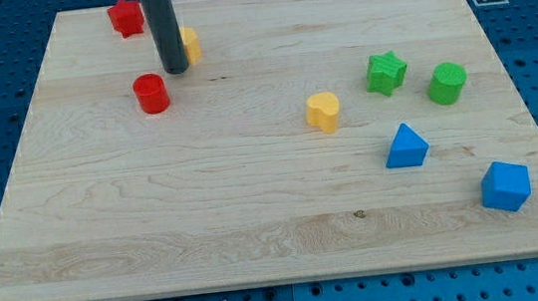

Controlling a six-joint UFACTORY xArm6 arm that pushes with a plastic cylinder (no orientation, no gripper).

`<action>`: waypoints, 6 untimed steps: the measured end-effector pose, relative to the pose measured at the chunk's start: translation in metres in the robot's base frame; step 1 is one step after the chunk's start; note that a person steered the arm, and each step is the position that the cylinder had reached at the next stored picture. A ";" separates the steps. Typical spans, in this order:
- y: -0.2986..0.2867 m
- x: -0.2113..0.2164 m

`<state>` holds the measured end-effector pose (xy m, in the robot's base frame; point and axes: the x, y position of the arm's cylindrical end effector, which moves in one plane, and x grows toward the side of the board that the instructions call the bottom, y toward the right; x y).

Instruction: Push the hexagon slightly upwards

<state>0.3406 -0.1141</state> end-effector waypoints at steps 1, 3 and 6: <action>0.023 0.042; 0.020 0.020; -0.012 -0.040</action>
